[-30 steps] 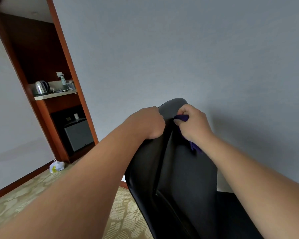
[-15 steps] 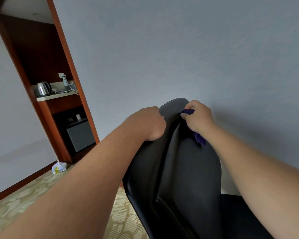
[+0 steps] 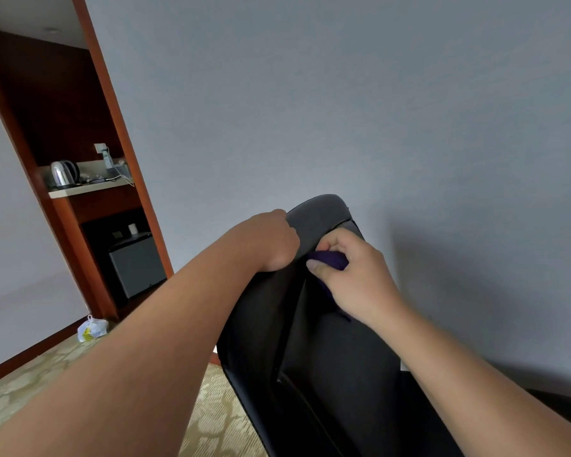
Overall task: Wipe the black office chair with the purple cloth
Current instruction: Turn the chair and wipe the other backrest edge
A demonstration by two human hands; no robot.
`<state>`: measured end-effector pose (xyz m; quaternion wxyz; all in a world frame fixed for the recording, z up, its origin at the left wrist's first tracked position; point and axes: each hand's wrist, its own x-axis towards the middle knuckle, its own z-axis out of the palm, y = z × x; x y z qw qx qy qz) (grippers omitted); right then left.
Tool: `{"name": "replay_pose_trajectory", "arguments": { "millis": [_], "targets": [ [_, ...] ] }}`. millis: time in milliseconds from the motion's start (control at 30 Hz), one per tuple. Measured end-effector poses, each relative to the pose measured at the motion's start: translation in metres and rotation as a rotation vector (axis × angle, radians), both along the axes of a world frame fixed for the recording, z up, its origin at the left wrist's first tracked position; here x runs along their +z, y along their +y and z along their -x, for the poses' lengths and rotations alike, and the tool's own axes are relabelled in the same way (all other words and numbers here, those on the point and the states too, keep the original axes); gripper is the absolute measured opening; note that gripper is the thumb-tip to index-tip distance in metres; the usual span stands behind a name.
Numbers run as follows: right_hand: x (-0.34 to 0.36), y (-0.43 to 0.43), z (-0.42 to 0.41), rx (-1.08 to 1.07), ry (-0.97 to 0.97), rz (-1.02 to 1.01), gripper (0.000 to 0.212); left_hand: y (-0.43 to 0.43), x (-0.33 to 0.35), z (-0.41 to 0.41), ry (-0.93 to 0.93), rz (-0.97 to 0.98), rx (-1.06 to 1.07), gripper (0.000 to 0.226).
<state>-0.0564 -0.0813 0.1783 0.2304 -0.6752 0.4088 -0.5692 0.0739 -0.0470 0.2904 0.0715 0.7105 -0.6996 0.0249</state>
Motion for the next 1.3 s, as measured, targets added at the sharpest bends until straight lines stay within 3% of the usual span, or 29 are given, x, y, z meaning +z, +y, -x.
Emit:
{"name": "replay_pose_trajectory", "arguments": {
  "millis": [200, 467, 900, 1100, 1300],
  "targets": [
    [-0.002, -0.010, 0.004, 0.044, -0.029, 0.039, 0.022, 0.002, -0.001, 0.004, -0.074, 0.004, -0.017, 0.042],
    [0.005, -0.083, 0.002, -0.076, -0.116, -0.006, 0.017, -0.013, -0.005, -0.009, 0.061, 0.021, -0.004, 0.042],
    [0.013, -0.188, 0.022, -0.260, -0.109, -0.165, 0.015, -0.024, -0.006, -0.012, 0.028, 0.018, -0.002, 0.039],
    [0.014, -0.196, 0.026, -0.277, -0.107, -0.211, 0.013, -0.032, -0.005, -0.013, 0.086, 0.033, -0.015, 0.035],
    [0.012, -0.167, 0.028, -0.138, -0.131, -0.184, 0.014, -0.034, -0.004, -0.014, 0.101, 0.035, -0.009, 0.041]
  ]
}}
